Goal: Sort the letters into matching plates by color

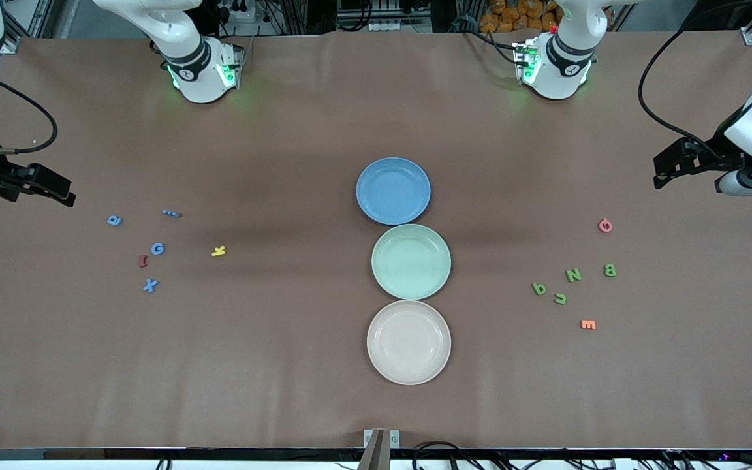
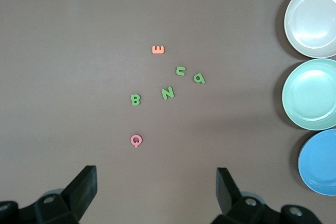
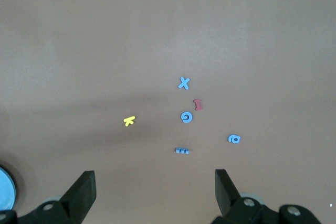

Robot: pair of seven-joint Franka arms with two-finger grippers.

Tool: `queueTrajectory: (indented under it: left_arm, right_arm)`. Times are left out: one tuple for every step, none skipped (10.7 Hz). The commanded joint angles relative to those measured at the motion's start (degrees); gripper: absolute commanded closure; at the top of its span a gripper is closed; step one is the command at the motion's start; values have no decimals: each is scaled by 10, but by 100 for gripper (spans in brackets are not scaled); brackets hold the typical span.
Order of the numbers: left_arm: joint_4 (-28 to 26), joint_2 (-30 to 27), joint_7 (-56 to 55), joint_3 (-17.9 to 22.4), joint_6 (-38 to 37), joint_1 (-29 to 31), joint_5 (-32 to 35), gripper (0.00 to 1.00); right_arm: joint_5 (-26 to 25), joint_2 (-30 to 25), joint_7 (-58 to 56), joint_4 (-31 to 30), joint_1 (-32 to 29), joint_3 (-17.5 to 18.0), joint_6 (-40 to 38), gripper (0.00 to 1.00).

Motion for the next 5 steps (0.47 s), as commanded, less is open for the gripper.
queueTrajectory:
  left_arm:
    - [9, 5, -8, -2, -4, 0, 14, 0]
    - [9, 5, -8, -2, -4, 0, 14, 0]
    - [9, 6, -8, -2, -5, 1, 13, 0]
    - [9, 7, -8, -2, -5, 1, 13, 0]
    - [9, 7, -7, -2, -5, 1, 13, 0]
  right_arm:
    - [-8, 11, -6, 18, -2, 1, -5, 0]
    - [-8, 10, -5, 18, -2, 1, -6, 0]
    - [-8, 10, -5, 18, -3, 1, -6, 0]
    - [-8, 10, -4, 18, -2, 1, -9, 0]
    - [-8, 10, -5, 18, -3, 1, -10, 0]
